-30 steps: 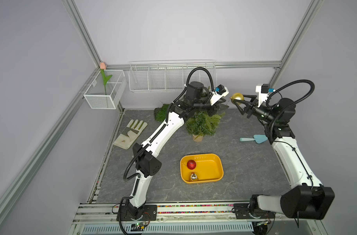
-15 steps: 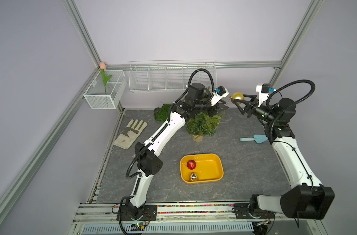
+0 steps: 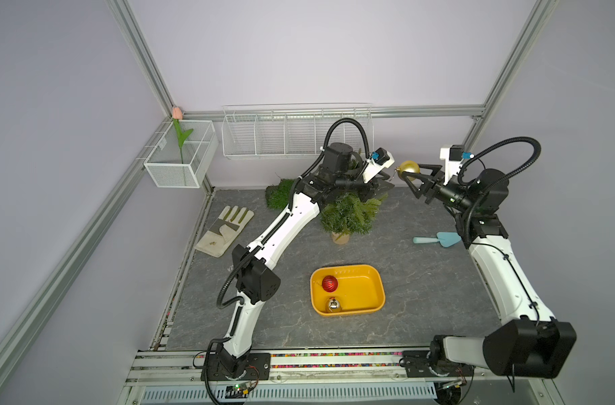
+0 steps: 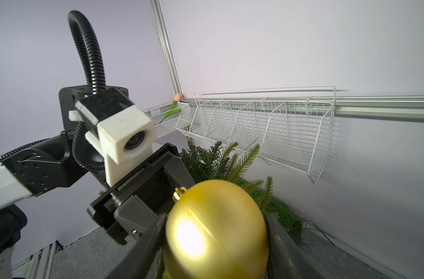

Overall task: Decorate the small christmas tree with ornaments
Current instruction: Hang an ornament on the christmas tree.

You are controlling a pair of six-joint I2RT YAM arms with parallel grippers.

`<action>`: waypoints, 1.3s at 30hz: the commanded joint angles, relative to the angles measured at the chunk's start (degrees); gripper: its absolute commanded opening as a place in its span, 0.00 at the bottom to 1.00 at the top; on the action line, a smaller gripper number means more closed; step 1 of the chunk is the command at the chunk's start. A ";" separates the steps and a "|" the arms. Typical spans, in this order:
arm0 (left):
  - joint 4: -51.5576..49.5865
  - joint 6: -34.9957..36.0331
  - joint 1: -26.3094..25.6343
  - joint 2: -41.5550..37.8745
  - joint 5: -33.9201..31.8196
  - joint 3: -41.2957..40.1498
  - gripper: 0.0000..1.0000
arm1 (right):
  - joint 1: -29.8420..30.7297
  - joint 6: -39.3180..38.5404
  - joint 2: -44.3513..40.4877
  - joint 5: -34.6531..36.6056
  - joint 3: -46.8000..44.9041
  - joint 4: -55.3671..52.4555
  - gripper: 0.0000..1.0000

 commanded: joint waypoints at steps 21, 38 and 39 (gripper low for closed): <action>-11.55 12.16 -3.94 -1.07 -20.30 5.24 0.00 | -0.64 -9.38 -3.40 9.27 -2.31 -15.27 0.41; -19.15 19.79 -7.45 3.65 -34.53 11.56 0.00 | -0.64 -10.28 -2.04 11.43 -5.68 -17.73 0.40; -19.00 19.80 -7.44 3.98 -34.74 11.57 0.00 | -0.64 -10.09 -1.92 11.07 -5.82 -17.24 0.40</action>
